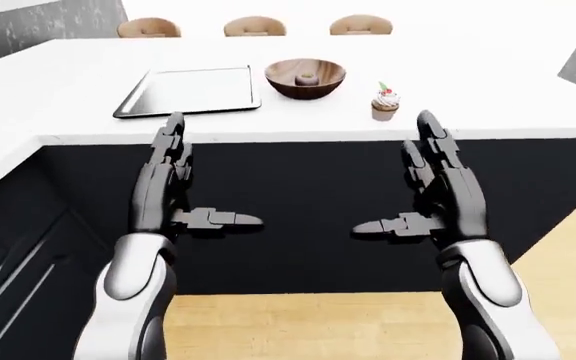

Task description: Pick up the bowl with donut and place it on the tray. Pick up the cupcake and place it on the tray.

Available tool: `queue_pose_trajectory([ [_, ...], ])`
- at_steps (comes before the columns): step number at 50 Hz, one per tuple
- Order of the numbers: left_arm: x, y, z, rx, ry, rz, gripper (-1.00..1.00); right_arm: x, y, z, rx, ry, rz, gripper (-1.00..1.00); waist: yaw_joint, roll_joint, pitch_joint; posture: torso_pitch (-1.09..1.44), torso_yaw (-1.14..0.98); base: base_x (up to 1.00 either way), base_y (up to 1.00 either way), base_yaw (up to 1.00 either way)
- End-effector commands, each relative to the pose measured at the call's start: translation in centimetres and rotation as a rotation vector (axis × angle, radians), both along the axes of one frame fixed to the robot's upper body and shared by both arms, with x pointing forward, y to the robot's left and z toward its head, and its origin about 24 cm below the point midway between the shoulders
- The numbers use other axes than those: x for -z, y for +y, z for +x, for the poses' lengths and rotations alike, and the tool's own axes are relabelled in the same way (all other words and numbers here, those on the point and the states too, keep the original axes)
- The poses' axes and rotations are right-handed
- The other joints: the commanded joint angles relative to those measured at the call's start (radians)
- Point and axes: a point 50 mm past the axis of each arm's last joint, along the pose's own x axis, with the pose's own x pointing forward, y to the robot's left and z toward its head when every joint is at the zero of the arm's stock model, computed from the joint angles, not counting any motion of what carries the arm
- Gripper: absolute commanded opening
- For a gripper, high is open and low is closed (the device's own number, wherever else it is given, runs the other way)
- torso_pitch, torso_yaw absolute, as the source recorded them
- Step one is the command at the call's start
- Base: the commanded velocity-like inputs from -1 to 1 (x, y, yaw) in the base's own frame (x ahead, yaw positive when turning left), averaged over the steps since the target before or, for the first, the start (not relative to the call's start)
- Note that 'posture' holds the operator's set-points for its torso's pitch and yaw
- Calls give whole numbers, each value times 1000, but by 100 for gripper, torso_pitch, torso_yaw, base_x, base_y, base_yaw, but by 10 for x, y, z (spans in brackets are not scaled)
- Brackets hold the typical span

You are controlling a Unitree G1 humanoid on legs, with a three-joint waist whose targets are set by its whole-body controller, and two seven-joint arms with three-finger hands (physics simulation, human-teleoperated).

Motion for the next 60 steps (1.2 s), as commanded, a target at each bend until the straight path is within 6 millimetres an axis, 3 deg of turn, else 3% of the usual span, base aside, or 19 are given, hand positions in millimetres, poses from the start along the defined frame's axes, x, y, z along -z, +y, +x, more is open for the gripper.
queue_pose_trajectory([
  [1,-19,-6,-5,33,-117,7,100,-18,-2,-5,14,-114,-5,100,1,-1,-9,0,0,74,0,0],
  [5,-20,-6,-6,38,-122,8,100,-23,-4,-8,15,-123,17,100,9,-26,-35,0,0,48,0,0],
  [7,-24,-6,-7,39,-128,13,100,-27,-6,-10,16,-136,27,100,1,-70,-33,0,0,2,0,0],
  [9,-27,-6,-9,40,-133,18,100,-30,-8,-11,22,-145,33,100,8,-160,-55,0,0,0,0,0],
  [10,-28,-6,-10,40,-135,18,100,-31,-9,-12,25,-150,34,100,8,-123,1,0,0,0,-2,0],
  [15,-33,-8,-12,50,-143,28,100,-35,-12,-15,32,-164,40,100,-18,-76,-24,0,0,0,-22,0],
  [19,-29,-8,-13,51,-141,28,100,-35,-17,-16,43,-166,55,100,-5,16,-29,0,0,0,-26,0],
  [24,-32,-5,-15,46,-146,27,100,-39,-18,-20,46,-172,65,100,-18,18,-53,0,0,0,-29,-20],
  [28,-34,-4,-16,44,-150,27,100,-42,-17,-22,47,-182,61,100,9,-65,-25,0,0,0,0,-100],
  [31,-34,-5,-16,47,-150,30,100,-41,-17,-23,46,-186,57,100,-5,-145,-42,0,0,0,0,-100],
  [33,-36,-4,-16,45,-153,32,100,-41,-16,-23,52,-188,39,100,10,-120,-11,0,0,0,0,0],
  [38,-44,-1,-19,35,-165,41,100,-40,-16,-22,53,-183,30,100,-5,-33,-19,0,0,0,0,0],
  [39,-45,0,-19,34,-166,41,100,-41,-16,-22,50,-185,29,100,-9,-53,-41,0,0,20,0,0],
  [42,-48,-1,-20,37,-173,46,100,-41,-15,-22,42,-186,33,100,-6,-48,24,0,0,60,0,0],
  [49,-51,-2,-22,41,-179,52,100,-39,-15,-22,37,-183,44,100,23,-78,2,0,0,66,0,0],
  [52,-54,-1,-24,44,-186,36,100,-40,-15,-23,35,-185,48,100,18,-160,-21,0,0,65,0,0],
  [53,-56,-1,-26,42,-190,40,100,-41,-15,-23,33,-187,48,100,9,-142,12,0,0,28,0,0],
  [55,-60,-1,-29,41,-199,46,100,-42,-16,-24,34,-192,50,100,19,-144,-16,0,0,0,0,0],
  [60,-70,1,-32,23,-216,109,100,-46,-17,-26,34,-205,48,100,8,-84,0,0,0,0,0,0],
])
